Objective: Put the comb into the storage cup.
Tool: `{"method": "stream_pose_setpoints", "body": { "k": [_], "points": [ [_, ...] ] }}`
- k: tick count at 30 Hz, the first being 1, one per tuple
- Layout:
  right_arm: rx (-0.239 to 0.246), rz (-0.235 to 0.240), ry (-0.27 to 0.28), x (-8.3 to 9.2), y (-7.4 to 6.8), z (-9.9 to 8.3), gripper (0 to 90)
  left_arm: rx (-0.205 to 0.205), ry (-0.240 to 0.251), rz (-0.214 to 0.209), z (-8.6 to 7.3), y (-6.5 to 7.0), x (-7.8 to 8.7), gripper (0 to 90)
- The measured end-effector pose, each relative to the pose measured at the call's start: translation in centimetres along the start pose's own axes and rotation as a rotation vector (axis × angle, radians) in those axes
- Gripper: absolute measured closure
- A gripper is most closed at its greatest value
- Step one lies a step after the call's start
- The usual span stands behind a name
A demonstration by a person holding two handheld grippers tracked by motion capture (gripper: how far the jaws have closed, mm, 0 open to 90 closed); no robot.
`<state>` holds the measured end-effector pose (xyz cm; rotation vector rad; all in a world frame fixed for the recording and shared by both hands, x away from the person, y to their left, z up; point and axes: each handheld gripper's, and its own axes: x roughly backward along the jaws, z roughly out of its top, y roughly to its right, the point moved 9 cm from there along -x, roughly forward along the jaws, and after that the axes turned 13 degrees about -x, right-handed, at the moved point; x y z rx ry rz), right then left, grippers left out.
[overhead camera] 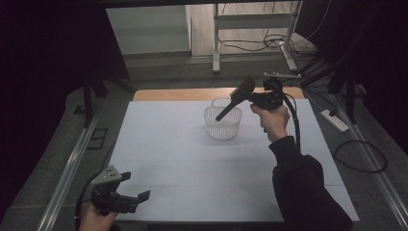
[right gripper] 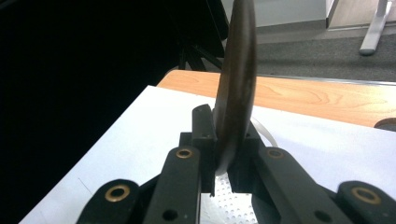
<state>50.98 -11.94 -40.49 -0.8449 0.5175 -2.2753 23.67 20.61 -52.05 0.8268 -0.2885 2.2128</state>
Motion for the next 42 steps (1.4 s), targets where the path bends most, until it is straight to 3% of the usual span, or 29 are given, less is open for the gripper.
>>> {"method": "stream_pose_setpoints", "body": {
  "k": [19, 34, 42],
  "points": [
    [-0.024, -0.004, -0.025, -2.2, 1.3, -1.7, 83.4, 0.007, 0.005, -0.008, 0.0, -0.1, 0.0, 0.0],
    [-0.07, 0.005, -0.05, -3.4, 2.7, -3.4, 83.3, 0.007, 0.006, -0.009, 0.0, -0.1, 0.1, 0.0],
    [-0.117, 0.021, -0.06, -3.8, 3.6, -4.3, 83.3, 0.006, 0.006, -0.009, 0.0, 0.0, 0.0, 0.0]
  ]
}}
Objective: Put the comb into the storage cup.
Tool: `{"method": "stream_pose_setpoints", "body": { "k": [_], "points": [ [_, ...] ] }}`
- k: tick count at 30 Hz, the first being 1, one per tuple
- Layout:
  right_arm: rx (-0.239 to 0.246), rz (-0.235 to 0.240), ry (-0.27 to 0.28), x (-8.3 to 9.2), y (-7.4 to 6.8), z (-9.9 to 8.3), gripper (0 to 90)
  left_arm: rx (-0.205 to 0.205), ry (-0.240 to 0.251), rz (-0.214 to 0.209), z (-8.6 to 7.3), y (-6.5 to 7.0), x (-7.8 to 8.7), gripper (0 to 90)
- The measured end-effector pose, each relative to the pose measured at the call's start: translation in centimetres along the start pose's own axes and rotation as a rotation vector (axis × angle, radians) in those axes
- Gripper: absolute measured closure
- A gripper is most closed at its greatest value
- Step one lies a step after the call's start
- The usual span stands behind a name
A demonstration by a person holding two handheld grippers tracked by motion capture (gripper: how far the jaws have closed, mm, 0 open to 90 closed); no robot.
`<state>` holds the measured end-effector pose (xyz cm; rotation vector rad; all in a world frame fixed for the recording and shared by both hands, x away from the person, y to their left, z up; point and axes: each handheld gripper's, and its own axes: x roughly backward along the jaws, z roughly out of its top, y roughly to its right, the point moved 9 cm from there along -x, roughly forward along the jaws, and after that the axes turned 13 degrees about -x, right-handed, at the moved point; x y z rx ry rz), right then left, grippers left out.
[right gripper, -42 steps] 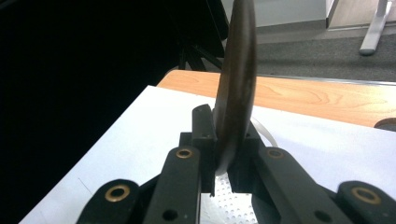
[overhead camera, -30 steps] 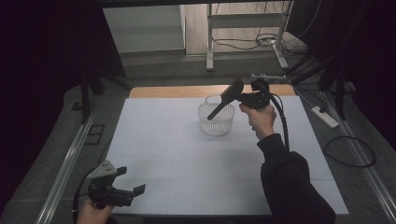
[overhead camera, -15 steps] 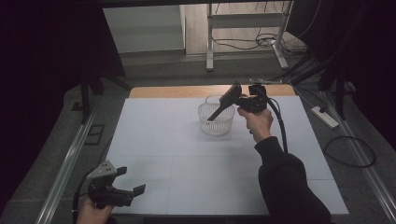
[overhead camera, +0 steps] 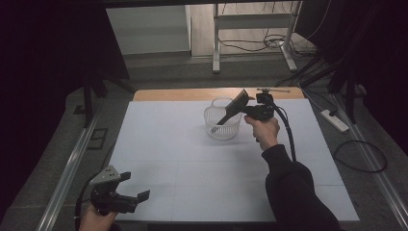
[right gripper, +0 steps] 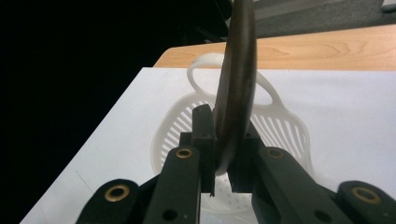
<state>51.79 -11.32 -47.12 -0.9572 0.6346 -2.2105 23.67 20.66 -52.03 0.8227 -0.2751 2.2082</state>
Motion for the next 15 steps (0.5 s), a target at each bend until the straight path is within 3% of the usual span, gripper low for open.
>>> {"method": "stream_pose_setpoints", "body": {
  "k": [15],
  "points": [
    [-0.076, -0.006, -0.012, -0.4, 1.7, -0.8, 82.5, -0.003, -0.002, 0.0, 0.0, 0.0, 0.0, 0.0]
  ]
}}
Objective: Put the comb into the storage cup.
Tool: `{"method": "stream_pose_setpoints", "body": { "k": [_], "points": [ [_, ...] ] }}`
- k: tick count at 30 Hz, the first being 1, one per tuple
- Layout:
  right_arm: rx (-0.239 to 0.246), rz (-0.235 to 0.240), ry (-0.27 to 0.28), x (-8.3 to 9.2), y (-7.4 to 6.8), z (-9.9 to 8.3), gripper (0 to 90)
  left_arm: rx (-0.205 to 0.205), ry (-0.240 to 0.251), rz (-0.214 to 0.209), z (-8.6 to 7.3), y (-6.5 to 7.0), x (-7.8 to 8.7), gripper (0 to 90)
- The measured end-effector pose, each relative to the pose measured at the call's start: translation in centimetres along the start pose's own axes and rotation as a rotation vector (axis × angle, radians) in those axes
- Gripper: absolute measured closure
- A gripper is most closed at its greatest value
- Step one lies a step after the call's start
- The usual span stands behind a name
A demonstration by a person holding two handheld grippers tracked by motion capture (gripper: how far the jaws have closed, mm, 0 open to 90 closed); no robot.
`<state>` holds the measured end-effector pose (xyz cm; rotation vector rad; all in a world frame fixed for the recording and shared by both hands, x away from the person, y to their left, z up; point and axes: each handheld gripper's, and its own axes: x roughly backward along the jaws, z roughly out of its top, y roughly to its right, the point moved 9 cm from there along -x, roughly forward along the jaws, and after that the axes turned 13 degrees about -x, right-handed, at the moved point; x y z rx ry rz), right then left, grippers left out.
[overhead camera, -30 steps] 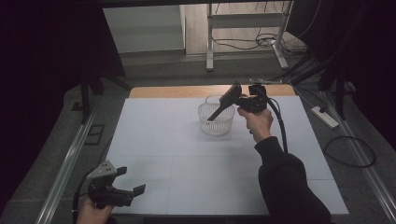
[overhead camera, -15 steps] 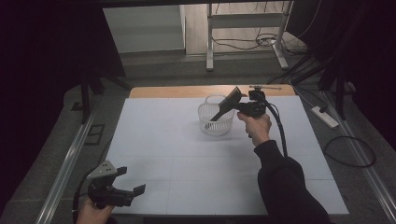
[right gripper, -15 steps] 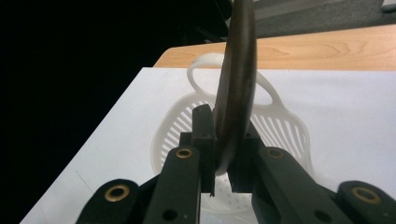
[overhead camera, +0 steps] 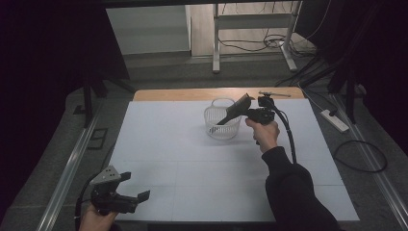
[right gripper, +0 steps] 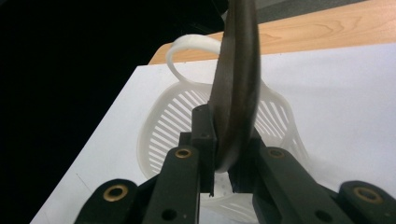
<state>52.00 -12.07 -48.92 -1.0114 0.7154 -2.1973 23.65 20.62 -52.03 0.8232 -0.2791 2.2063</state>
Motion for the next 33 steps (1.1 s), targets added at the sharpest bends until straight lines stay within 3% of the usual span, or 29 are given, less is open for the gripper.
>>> {"method": "stream_pose_setpoints", "body": {
  "k": [7, 17, 24, 29, 33],
  "points": [
    [-0.022, -0.025, 0.002, 0.0, 0.9, -0.1, 81.0, 0.0, 0.0, 0.0, 0.0, 0.0, 0.0, 0.0],
    [-0.015, -0.063, 0.005, 0.1, 1.6, -0.1, 77.7, 0.001, -0.002, -0.002, 0.0, 0.0, 0.0, 0.0],
    [0.011, -0.092, 0.021, 0.3, 1.7, 0.1, 72.9, 0.0, -0.003, -0.001, 0.0, 0.0, 0.0, 0.0],
    [0.039, -0.137, 0.018, 0.3, 2.2, 0.1, 67.2, -0.001, -0.004, -0.001, 0.0, 0.0, 0.0, 0.0],
    [0.049, -0.14, 0.015, 0.2, 2.3, 0.0, 62.5, -0.001, -0.003, -0.002, 0.0, 0.0, 0.0, 0.0]
  ]
}}
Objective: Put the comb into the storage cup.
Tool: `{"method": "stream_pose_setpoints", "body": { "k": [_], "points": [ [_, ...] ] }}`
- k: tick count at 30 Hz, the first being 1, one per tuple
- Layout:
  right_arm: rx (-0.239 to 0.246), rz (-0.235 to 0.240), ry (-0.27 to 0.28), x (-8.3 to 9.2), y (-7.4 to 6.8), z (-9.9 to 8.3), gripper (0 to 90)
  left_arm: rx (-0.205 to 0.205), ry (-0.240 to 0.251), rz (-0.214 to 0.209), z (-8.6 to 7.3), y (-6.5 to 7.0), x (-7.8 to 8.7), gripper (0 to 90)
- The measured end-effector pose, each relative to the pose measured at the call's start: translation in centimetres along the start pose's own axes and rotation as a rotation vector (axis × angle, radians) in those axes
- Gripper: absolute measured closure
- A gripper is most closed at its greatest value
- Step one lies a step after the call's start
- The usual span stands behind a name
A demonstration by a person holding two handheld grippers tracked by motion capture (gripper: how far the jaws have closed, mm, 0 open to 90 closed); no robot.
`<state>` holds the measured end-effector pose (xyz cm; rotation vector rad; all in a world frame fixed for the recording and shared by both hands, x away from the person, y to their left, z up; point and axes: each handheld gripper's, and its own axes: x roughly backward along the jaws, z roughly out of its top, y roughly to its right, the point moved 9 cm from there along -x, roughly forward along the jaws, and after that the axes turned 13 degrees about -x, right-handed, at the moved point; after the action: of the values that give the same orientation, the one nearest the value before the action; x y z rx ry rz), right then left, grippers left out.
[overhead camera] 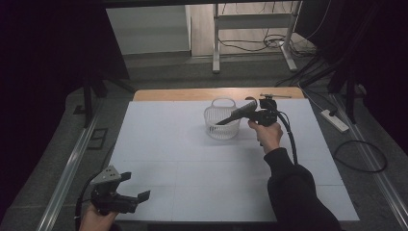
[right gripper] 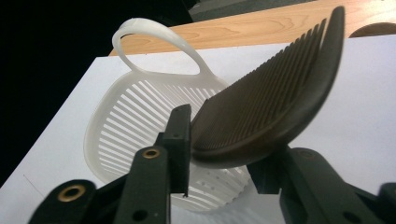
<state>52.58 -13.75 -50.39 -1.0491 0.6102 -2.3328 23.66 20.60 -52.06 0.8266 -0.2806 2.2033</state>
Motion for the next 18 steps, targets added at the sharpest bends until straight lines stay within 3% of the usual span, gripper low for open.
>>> {"method": "stream_pose_setpoints", "body": {
  "k": [7, 18],
  "points": [
    [0.03, -0.013, -0.017, -0.32, -0.03, -0.34, 48.7, -0.002, 0.001, 0.0, 0.0, 0.02, 0.0, 0.0],
    [0.096, -0.045, -0.033, -0.29, -0.14, -0.62, 36.0, -0.003, 0.0, 0.0, 0.01, 0.03, -0.01, 0.0]
  ]
}}
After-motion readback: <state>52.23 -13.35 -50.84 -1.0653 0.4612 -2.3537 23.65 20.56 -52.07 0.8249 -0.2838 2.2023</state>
